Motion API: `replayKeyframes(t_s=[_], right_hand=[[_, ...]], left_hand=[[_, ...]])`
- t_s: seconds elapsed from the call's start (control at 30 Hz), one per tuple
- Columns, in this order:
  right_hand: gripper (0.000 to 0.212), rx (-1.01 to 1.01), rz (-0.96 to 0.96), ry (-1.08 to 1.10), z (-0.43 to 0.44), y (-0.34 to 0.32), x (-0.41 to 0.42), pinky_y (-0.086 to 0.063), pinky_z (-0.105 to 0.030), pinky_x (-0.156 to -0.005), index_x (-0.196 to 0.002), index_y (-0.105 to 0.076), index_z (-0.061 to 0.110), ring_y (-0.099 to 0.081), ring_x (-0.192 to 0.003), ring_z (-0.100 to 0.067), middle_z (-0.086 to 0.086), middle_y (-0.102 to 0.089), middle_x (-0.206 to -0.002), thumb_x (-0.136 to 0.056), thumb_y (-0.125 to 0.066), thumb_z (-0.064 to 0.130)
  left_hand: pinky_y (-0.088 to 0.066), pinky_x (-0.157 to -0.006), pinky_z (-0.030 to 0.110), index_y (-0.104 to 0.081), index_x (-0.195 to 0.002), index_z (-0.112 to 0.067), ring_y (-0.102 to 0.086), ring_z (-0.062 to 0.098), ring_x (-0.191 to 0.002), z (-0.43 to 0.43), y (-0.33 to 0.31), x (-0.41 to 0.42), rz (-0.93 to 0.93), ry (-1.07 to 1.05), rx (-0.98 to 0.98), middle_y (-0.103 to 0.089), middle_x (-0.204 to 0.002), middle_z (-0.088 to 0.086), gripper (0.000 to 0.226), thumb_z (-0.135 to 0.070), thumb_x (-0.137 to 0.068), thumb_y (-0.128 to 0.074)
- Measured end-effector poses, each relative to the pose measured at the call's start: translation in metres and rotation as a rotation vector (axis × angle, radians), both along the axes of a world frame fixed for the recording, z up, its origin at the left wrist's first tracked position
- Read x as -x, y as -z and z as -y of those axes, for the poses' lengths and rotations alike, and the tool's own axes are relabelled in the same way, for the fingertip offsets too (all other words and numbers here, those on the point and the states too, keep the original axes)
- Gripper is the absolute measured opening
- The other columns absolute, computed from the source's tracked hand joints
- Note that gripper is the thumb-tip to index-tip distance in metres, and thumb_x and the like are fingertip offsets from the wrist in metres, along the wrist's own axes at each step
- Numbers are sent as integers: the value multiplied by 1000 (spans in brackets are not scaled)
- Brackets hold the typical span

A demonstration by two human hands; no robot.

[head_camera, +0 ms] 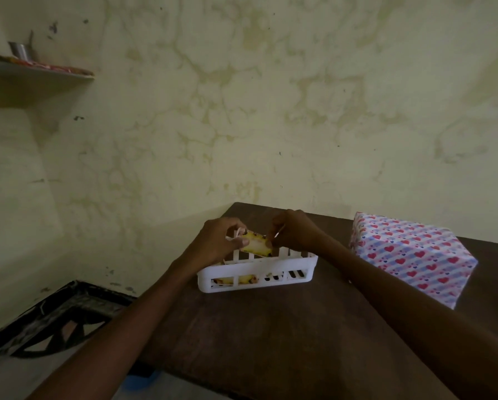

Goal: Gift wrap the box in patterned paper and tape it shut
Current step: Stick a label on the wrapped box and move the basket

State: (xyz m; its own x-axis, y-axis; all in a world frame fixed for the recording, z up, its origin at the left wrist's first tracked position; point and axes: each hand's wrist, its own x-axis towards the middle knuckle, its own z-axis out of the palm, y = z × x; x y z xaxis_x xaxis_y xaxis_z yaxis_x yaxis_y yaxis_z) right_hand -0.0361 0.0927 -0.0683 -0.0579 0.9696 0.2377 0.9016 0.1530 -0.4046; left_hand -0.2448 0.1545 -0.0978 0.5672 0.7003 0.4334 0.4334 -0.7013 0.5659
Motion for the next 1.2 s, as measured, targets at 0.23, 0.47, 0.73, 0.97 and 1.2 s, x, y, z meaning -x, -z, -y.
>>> replayKeyframes(t_s=[0.23,0.47,0.73,0.97,1.2], right_hand=[[8,-26,-191,-4,16,-10,-9,-50,-10,-58,-83,-74,11,-66,-79,-5,7,-70,-85,-83,-74,3],[9,-93,-298,34,34,-16,-20,-59,-21,-65,-86,-71,9,-67,-74,-5,7,-69,-80,-84,-72,1],[12,-167,-362,148,63,-29,-44,-57,-17,-62,-86,-72,9,-68,-72,-7,0,-72,-82,-83,-71,-3],[8,-176,-433,225,89,-39,-69,-56,-20,-59,-90,-74,13,-69,-64,-9,-1,-74,-76,-85,-74,7],[10,-306,-539,365,126,-44,-109,-60,-25,-64,-90,-76,12,-71,-64,-15,-7,-73,-82,-85,-73,4]], left_hand=[[-59,-74,31,-73,-89,-18,-70,14,-80,11,-11,-5,251,9,275,-72,-86,0,10,-11,-82,-73],[-56,-79,26,-72,-96,-8,-72,18,-84,14,-12,-16,435,-9,623,-75,-88,8,27,-32,-93,-60],[-58,-79,30,-76,-93,-9,-70,15,-79,11,-9,-27,23,-162,318,-72,-93,5,12,-6,-83,-71],[-54,-83,33,-74,-93,-15,-65,14,-85,33,-27,-53,-185,-173,-13,-72,-95,2,16,-24,-92,-61],[-60,-73,33,-57,-108,-12,-72,21,-80,82,-61,-129,264,197,433,-71,-95,11,28,-23,-87,-70]])
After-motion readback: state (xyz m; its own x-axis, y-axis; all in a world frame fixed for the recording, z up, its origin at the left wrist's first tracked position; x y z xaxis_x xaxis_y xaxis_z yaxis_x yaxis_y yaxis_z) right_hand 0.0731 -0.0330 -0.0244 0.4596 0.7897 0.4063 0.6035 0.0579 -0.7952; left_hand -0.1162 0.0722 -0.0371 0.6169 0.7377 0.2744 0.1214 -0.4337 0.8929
